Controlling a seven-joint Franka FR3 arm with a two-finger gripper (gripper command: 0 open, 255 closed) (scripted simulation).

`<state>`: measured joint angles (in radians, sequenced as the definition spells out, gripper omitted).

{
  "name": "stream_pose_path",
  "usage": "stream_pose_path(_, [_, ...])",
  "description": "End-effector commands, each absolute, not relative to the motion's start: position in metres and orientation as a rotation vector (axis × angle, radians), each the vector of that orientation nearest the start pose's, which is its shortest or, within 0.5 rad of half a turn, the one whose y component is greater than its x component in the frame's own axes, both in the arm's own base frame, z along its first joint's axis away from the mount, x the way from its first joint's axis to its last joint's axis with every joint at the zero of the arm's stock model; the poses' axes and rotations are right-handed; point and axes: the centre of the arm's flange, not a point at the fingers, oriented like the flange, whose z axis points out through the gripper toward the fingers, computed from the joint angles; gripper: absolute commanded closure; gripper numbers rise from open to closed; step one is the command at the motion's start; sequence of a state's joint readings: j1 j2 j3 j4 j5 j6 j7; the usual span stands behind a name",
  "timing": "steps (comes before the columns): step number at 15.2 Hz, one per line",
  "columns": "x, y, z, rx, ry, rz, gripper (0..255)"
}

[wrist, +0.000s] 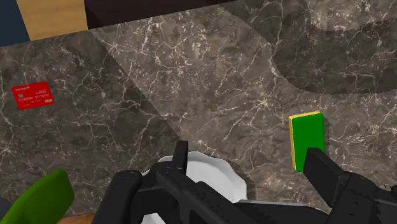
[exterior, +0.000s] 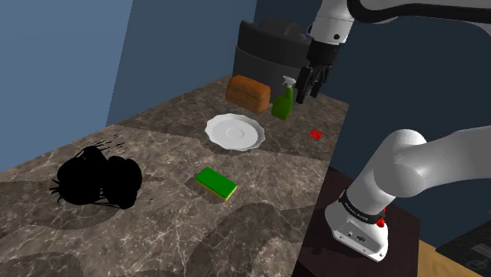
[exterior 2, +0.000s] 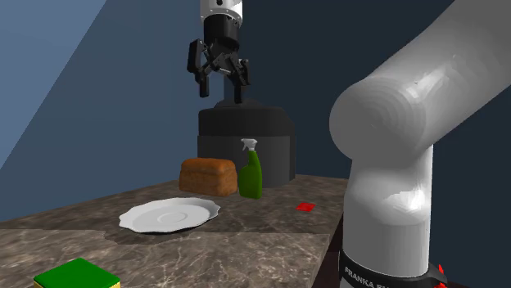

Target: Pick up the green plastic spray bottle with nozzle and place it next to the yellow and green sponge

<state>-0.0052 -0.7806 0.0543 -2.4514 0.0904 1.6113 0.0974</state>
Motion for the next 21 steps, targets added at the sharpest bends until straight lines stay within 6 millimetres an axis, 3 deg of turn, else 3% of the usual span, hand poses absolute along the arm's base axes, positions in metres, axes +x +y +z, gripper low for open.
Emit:
stream_pose_path(1, [0.307, 0.028, 0.547, -3.090, 0.110, 0.098, 0])
stream_pose_path(21, [0.428, -0.195, 0.493, -3.121, 0.011, 0.066, 0])
